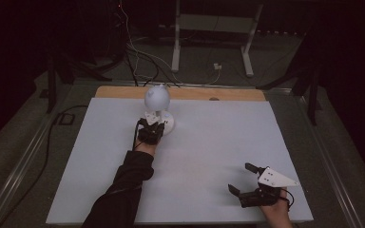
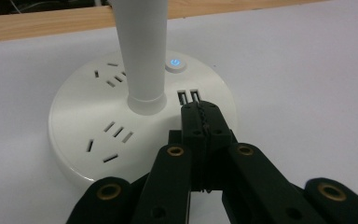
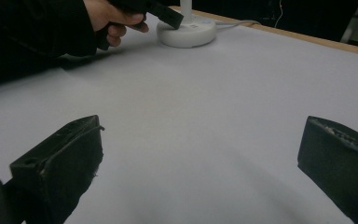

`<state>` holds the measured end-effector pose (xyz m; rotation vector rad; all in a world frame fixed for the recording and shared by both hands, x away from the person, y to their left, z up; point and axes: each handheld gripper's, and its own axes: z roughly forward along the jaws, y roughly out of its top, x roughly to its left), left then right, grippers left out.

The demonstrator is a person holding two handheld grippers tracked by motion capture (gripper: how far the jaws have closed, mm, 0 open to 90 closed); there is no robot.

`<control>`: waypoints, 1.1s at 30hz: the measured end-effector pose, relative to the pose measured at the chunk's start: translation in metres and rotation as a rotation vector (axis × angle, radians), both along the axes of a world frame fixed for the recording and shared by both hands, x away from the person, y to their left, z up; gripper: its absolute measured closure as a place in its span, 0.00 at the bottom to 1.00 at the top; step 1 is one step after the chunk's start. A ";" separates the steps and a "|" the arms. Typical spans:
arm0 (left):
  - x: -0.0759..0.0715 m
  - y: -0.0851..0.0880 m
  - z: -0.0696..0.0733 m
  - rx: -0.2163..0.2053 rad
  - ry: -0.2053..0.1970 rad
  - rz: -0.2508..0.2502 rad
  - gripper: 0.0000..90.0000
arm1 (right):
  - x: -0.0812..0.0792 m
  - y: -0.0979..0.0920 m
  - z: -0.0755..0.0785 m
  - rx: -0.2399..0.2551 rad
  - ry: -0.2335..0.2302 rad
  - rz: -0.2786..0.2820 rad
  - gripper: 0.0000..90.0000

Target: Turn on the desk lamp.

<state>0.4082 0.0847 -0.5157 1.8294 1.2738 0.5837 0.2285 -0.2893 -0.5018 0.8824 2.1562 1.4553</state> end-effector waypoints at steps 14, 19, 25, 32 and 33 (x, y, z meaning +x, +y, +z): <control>0.002 0.000 0.000 0.002 -0.004 -0.006 1.00 | 0.000 0.000 -0.001 0.000 0.007 0.003 0.00; 0.003 0.000 0.000 0.007 -0.004 -0.009 1.00 | 0.000 0.001 -0.001 -0.001 0.009 0.004 0.00; 0.003 -0.003 0.001 0.050 -0.012 -0.019 1.00 | 0.001 0.001 -0.002 0.000 0.015 0.005 0.00; 0.002 -0.001 0.003 0.013 -0.005 -0.015 1.00 | 0.000 0.000 -0.001 0.001 0.013 0.001 0.00; 0.000 -0.001 0.006 0.004 -0.021 -0.014 1.00 | 0.001 0.000 -0.001 0.003 0.012 -0.001 0.00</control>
